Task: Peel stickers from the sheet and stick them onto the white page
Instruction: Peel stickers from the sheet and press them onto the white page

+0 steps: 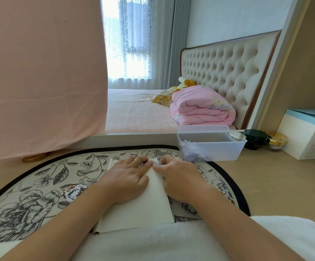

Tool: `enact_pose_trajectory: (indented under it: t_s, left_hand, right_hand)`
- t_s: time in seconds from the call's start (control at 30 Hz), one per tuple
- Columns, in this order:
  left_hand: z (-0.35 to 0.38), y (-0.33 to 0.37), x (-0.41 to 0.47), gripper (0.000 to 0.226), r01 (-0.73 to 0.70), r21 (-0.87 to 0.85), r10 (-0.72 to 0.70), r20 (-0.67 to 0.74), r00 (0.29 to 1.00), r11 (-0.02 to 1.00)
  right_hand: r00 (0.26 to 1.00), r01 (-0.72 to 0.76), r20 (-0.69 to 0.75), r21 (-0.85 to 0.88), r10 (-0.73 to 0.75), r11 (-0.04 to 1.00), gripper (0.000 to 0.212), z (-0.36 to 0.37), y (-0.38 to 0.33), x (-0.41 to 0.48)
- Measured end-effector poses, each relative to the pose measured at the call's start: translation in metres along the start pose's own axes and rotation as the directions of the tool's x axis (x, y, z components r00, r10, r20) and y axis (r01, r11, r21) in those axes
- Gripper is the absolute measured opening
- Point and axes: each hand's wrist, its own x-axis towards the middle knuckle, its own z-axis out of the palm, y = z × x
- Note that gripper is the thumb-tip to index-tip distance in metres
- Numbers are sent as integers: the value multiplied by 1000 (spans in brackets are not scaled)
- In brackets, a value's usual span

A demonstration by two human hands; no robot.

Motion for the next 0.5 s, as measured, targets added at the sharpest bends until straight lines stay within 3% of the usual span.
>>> enact_pose_trajectory:
  t_s: [0.27, 0.4, 0.5]
  left_hand:
    - [1, -3, 3, 60, -5, -10, 4, -73, 997, 1000]
    - [-4, -4, -3, 49, 25, -214, -67, -195, 979, 977]
    - [-18, -9, -18, 36, 22, -334, -148, -358, 922, 942]
  right_hand:
    - [999, -41, -23, 32, 42, 999, 35, 0, 2, -5]
    - [993, -58, -99, 106, 69, 993, 36, -10, -2, -3]
    - [988, -15, -148, 193, 44, 981, 37, -21, -16, -2]
